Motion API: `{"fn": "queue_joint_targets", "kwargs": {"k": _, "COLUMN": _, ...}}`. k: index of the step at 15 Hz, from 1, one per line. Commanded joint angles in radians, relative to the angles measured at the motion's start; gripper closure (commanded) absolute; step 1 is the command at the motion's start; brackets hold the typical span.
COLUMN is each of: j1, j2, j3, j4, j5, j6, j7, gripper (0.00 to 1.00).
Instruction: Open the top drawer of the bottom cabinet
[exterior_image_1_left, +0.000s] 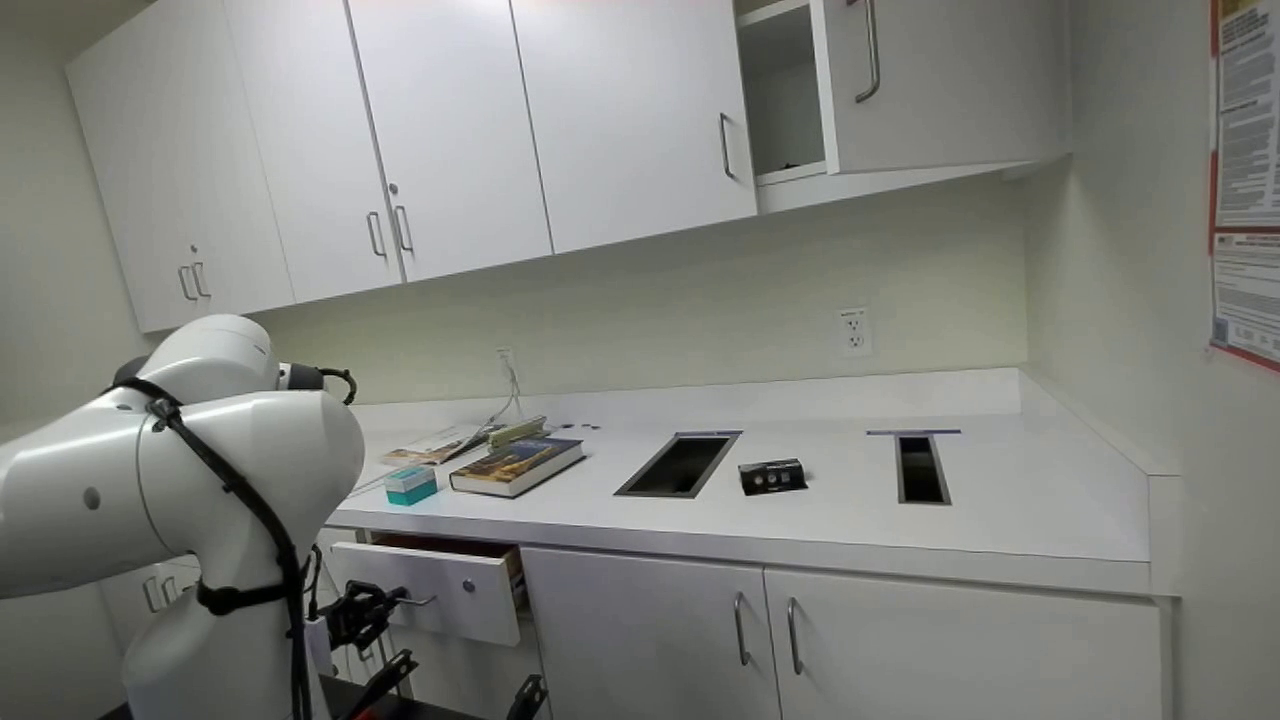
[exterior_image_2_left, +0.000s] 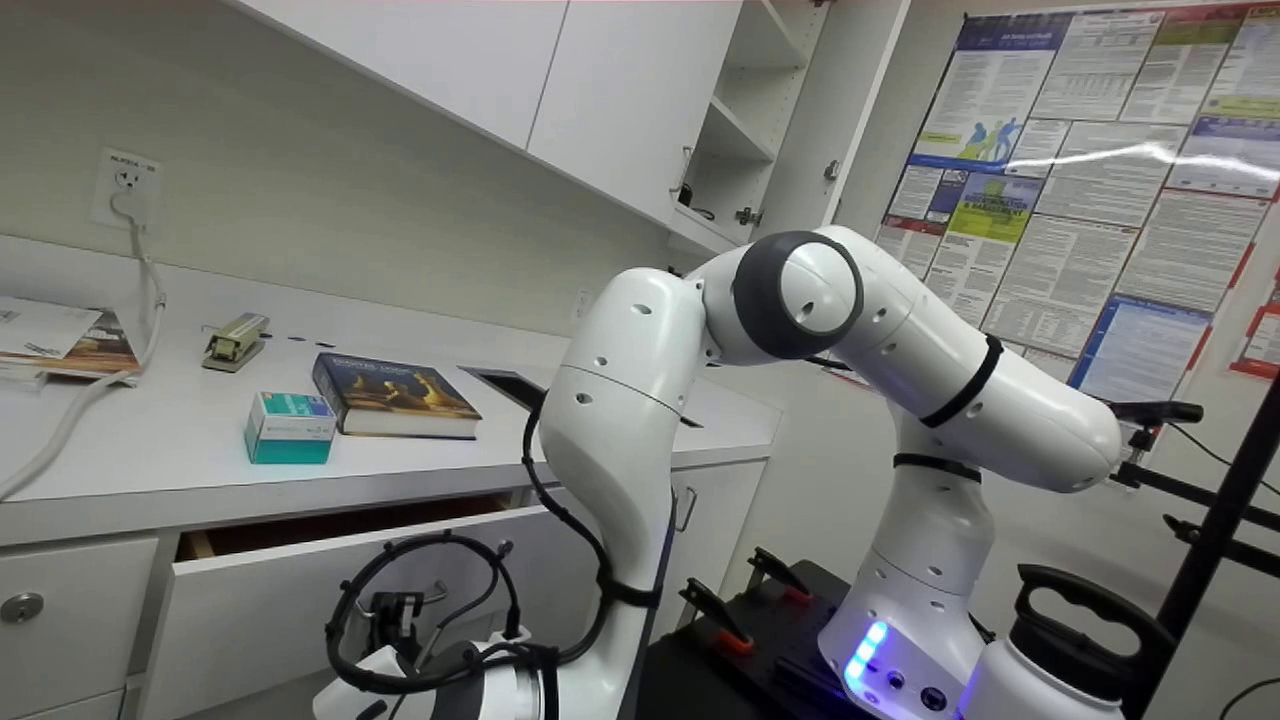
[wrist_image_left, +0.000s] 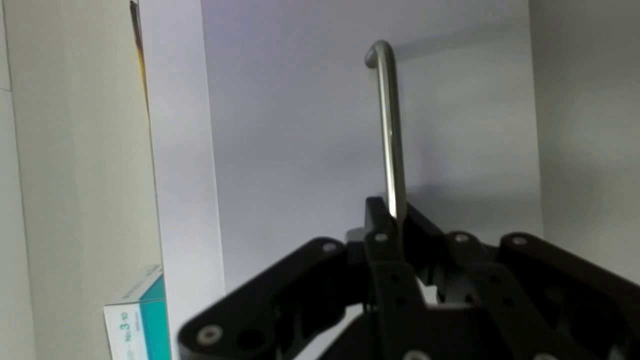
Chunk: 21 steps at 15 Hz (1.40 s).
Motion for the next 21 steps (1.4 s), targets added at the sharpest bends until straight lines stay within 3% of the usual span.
{"fn": "queue_joint_targets", "kwargs": {"k": 1, "j1": 0.018, "j2": -0.001, "j3": 0.045, "j4": -0.007, "j5": 0.041, "j6": -0.075, "j7": 0.027, "gripper": 0.98}}
{"fn": "queue_joint_targets", "kwargs": {"k": 12, "j1": 0.169, "j2": 0.064, "j3": 0.150, "j4": 0.021, "j5": 0.277, "j6": -0.238, "j7": 0.182, "gripper": 0.98}}
{"fn": "queue_joint_targets", "kwargs": {"k": 21, "j1": 0.347, "j2": 0.066, "j3": 0.148, "j4": 0.055, "j5": 0.487, "j6": -0.243, "j7": 0.274, "gripper": 0.98}}
